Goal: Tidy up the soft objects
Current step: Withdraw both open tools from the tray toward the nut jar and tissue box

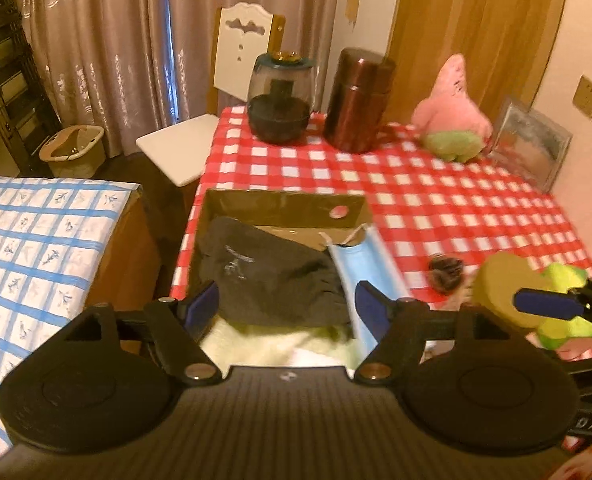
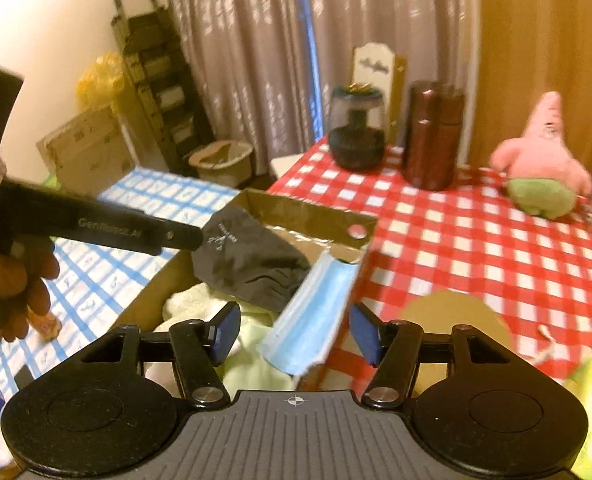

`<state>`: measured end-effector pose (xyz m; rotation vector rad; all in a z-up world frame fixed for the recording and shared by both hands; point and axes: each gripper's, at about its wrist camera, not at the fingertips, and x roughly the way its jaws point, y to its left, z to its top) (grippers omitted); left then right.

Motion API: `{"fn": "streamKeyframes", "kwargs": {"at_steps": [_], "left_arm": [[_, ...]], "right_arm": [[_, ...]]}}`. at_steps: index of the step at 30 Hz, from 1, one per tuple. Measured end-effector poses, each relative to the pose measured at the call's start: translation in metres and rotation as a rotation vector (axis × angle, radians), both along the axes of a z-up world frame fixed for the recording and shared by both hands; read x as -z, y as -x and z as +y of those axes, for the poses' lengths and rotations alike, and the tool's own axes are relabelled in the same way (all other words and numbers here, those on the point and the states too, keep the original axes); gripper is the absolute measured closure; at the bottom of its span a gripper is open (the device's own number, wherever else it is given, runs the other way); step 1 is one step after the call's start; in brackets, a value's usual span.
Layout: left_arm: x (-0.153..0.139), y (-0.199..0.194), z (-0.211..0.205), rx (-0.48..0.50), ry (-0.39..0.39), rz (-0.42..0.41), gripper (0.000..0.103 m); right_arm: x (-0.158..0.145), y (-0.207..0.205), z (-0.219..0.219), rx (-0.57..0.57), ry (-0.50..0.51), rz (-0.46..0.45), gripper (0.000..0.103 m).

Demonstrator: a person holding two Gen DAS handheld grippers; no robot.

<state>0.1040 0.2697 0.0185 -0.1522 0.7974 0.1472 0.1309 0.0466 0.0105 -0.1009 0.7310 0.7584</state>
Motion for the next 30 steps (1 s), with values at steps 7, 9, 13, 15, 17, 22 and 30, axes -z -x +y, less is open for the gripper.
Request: {"fn": "streamKeyframes", "kwargs": {"at_steps": [7, 9, 13, 15, 17, 22, 30], "left_arm": [[-0.019, 0.038, -0.040, -0.002, 0.016, -0.058, 0.022], [-0.025, 0.049, -0.054, 0.005, 0.028, -0.080, 0.021], [-0.031, 0.069, -0.083, 0.023, 0.029, -0.107, 0.016], [-0.032, 0.077, -0.098, 0.036, 0.034, -0.113, 0.016], [-0.032, 0.083, -0.113, 0.048, 0.042, -0.118, 0.015], [-0.027, 0.098, -0.144, 0.077, 0.066, -0.133, 0.015], [-0.012, 0.107, -0.180, 0.120, 0.080, -0.111, 0.015]], "right_arm": [[-0.012, 0.030, -0.080, 0.140, -0.026, 0.005, 0.036], [-0.012, 0.039, -0.104, 0.185, -0.023, 0.005, 0.035], [-0.012, 0.055, -0.145, 0.265, -0.001, 0.000, 0.034], [-0.011, 0.063, -0.163, 0.304, -0.006, 0.012, 0.034], [-0.011, 0.071, -0.177, 0.329, -0.004, 0.017, 0.033], [-0.007, 0.096, -0.210, 0.388, -0.007, 0.043, 0.032], [-0.001, 0.116, -0.238, 0.451, -0.017, 0.065, 0.031]]}}
